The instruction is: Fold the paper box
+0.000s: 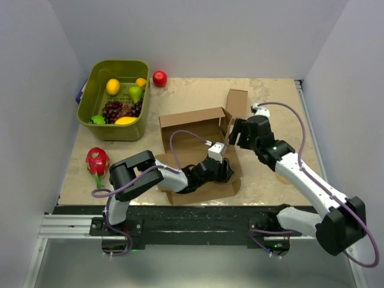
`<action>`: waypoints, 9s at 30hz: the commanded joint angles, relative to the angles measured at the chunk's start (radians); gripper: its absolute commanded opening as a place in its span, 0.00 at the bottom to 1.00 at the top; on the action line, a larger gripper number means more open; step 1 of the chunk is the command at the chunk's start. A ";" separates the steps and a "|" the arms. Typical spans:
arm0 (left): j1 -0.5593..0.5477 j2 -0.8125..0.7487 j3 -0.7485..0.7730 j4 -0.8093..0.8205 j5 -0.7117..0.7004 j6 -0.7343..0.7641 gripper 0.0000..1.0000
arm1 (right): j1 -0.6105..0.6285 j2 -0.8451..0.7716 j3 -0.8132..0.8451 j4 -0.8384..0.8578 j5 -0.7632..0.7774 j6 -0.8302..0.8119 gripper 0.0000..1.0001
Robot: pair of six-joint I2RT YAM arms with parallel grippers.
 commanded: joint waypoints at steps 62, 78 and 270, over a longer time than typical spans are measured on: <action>0.003 0.046 -0.111 -0.194 0.080 0.007 0.48 | -0.181 0.388 -0.087 1.020 -0.600 -0.340 0.56; 0.003 -0.073 -0.017 -0.298 0.067 0.082 0.66 | -0.124 0.364 -0.087 0.939 -0.371 -0.401 0.15; 0.785 -0.576 0.085 -0.596 0.543 0.363 0.70 | -0.028 0.287 -0.084 0.603 0.263 -0.125 0.73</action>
